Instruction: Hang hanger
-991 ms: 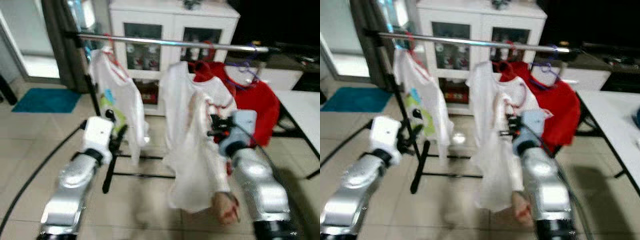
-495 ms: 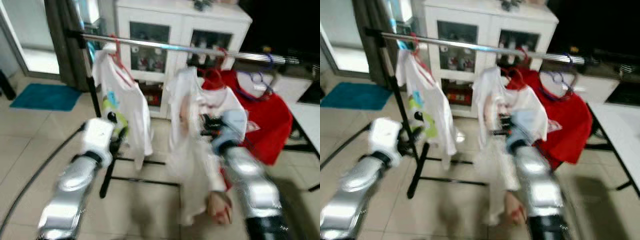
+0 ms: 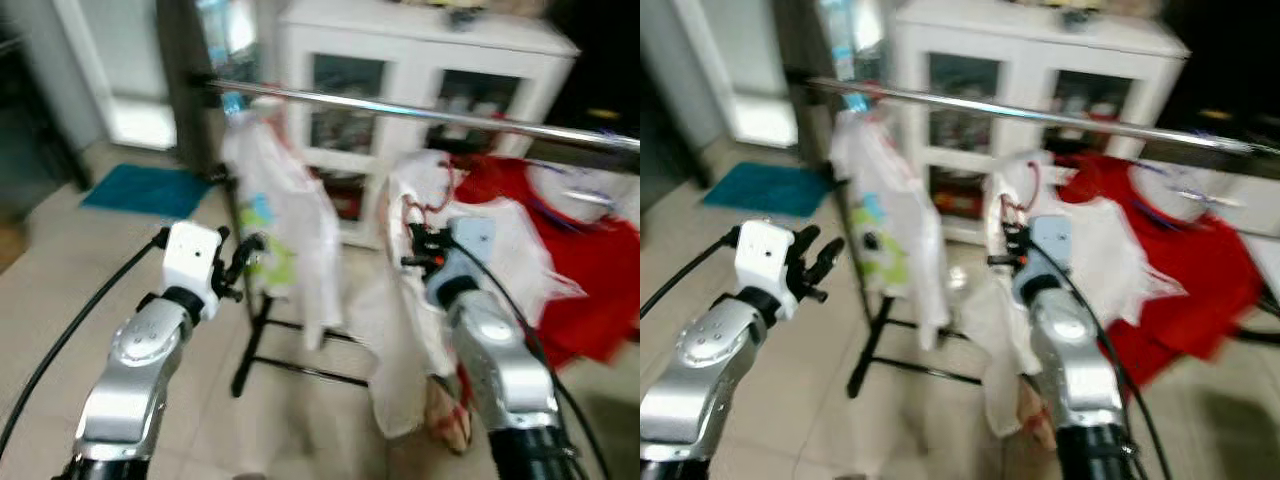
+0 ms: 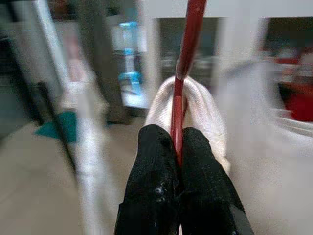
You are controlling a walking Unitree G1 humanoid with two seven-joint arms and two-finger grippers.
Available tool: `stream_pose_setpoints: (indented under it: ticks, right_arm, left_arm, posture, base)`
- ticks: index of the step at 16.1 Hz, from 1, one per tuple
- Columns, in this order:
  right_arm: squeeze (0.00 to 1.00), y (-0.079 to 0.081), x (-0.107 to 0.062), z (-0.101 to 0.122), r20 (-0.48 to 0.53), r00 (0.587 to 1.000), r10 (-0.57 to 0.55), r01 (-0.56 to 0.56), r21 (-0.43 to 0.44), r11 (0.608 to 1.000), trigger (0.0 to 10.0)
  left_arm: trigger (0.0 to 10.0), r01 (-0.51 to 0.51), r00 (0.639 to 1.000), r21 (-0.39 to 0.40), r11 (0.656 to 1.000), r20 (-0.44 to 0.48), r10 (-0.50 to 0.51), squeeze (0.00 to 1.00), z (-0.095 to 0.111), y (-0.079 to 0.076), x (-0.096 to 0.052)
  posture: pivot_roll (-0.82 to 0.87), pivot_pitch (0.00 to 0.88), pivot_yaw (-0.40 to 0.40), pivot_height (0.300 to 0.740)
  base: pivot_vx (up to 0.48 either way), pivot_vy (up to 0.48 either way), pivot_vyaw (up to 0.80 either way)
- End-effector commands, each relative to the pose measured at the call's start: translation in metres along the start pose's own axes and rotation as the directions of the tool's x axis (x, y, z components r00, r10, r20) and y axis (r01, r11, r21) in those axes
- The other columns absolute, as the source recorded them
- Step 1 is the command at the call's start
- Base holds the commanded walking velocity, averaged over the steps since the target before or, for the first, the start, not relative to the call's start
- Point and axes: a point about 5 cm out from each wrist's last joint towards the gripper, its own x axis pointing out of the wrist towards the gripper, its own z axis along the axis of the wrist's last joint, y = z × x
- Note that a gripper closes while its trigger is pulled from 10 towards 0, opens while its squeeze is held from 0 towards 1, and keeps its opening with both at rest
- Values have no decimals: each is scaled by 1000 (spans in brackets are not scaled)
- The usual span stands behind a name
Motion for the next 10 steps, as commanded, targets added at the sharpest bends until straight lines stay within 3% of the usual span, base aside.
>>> stream_pose_setpoints:
  ticks: [1,4,10]
  right_arm:
    - [0,-8,-2,11,57,998,-20,21,-14,1000,10000]
    - [0,-6,-5,13,59,998,12,-7,-84,996,10000]
    - [0,-3,4,30,123,992,29,-15,-113,993,10000]
  left_arm:
    - [10000,29,1000,-8,1000,1,-29,204,1,-5,2]
    - [10000,75,997,-7,997,-7,-75,204,0,-11,0]
    - [10000,72,997,-5,997,14,-72,204,3,-11,3]
  posture:
    - [0,0,4,740]
    - [-9,0,22,740]
    - [7,0,-3,740]
  base:
    - [319,0,0]
    - [317,0,0]
    - [312,0,0]
